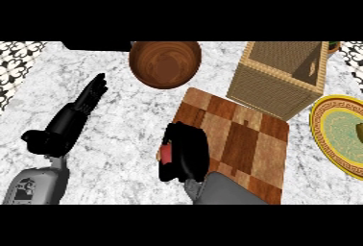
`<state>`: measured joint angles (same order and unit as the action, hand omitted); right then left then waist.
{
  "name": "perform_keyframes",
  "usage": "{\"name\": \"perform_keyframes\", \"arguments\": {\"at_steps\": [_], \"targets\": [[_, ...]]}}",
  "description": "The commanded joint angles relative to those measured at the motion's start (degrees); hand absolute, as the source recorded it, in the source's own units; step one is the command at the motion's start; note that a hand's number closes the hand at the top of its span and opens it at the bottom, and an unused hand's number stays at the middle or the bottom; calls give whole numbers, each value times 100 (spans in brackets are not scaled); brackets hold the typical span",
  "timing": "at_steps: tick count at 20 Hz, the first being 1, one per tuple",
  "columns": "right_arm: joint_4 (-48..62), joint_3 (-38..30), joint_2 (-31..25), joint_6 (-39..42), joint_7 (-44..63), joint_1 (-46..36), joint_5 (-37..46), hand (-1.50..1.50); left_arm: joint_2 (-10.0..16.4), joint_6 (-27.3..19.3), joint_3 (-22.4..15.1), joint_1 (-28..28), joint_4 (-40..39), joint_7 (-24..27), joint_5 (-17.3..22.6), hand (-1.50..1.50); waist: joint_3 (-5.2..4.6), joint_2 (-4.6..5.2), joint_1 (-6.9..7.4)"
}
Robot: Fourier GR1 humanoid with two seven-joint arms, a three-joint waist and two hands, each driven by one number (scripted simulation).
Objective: Pick the bell pepper from the cutting board and place it in the basket
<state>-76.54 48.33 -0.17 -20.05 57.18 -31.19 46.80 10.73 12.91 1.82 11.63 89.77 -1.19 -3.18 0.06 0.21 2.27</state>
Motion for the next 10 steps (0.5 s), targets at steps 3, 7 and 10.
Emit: {"name": "perform_keyframes", "arguments": {"at_steps": [3,7,10], "targets": [[-963,74,16,-1502,599,-677,386,150,35,-32,26,-41,51,-19,-50,0,-4,-61,-60],[-1591,119,15,-1492,1473,-971,910,150,47,-89,172,-19,-92,33,-16,0,-11,-78,-181],[-1872,23,15,-1113,2064,-1255,1103,150,-1,-95,95,13,-139,21,-74,0,-14,-78,-207]]}}
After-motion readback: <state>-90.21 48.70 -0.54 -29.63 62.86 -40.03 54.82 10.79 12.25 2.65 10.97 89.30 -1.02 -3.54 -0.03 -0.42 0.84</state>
